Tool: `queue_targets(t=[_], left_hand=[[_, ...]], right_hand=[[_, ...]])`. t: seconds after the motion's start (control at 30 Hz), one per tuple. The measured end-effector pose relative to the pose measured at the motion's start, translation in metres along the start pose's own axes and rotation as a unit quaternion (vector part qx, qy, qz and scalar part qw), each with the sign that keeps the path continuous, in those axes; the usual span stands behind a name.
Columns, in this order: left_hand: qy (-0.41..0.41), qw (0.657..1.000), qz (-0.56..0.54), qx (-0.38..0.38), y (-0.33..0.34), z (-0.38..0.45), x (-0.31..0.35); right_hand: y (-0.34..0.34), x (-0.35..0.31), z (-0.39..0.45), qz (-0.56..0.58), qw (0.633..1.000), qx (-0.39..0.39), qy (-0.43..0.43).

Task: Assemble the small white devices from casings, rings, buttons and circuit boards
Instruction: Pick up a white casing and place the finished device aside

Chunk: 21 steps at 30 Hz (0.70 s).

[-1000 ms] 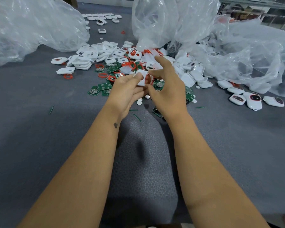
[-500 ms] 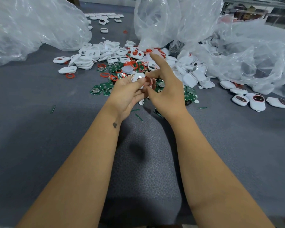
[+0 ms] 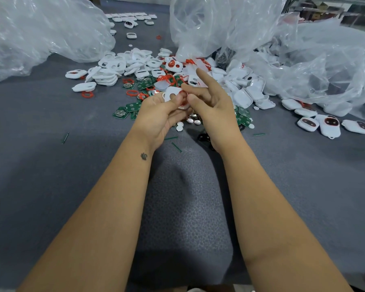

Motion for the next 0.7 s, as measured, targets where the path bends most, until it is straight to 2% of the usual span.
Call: queue_targets(t=[0.2,0.4,0.7], left_hand=[[0.01,0.999,0.008,-0.051,0.0016,-0.002,-0.0001],[0.032,0.997,0.015,-0.074,0.0007,-0.0013,0.0014],[0.027,0.994,0.019,-0.104,0.0023,-0.0018,0.0003]], right_hand=[[-0.0057,0.0015,0.0011,0.133,0.991,0.01,0.017],[-0.0041,-0.0001,-0.0028,0.114,0.992,-0.002,0.053],[-0.0086,-0.001,-0.002,0.064,0.997,0.017,0.036]])
Point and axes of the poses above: each hand's wrist, its own z-axis towards the middle knuckle, its own y-axis out of the palm, x = y × z, the point moved 3 cm from there along z, towards the middle knuckle, and after that the axes turned 8 degrees about -x, right-handed, at the moved point
